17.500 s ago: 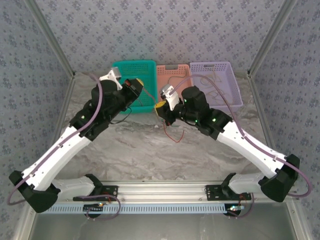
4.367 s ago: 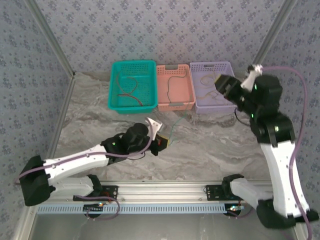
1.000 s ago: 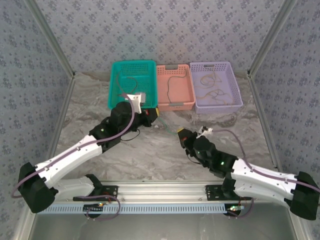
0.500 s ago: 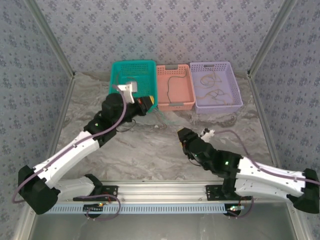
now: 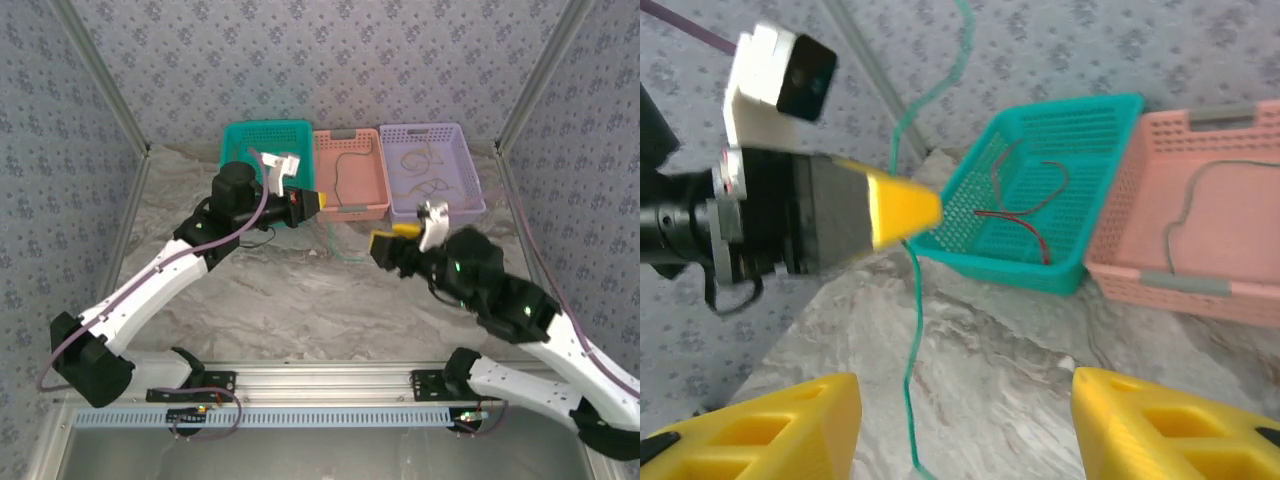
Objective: Untangle the cables
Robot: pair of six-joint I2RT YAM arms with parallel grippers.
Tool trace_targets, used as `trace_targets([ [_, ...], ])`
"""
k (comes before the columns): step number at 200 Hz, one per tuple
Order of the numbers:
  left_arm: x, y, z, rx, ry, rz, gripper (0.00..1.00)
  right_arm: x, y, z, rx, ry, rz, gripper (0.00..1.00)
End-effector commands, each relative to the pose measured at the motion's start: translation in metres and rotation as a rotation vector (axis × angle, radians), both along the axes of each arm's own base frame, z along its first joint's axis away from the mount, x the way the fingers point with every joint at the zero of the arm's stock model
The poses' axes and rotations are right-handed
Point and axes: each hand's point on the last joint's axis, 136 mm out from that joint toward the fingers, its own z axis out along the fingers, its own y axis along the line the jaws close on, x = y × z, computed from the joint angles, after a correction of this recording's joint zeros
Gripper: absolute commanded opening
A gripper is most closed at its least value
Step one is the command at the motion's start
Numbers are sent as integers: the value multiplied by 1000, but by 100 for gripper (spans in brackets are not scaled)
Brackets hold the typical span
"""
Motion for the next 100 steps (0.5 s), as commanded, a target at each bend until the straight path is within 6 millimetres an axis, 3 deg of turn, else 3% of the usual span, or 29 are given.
trace_targets([
  [1, -20, -12, 19, -17, -50, -119, 0, -20, 44, -18, 2, 78, 367, 56],
  [52, -22, -26, 6, -4, -21, -153, 0, -1, 68, -34, 27, 145, 406, 52],
  [100, -20, -30, 6, -12, -20, -153, 0, 10, 72, -52, 27, 200, 378, 28],
])
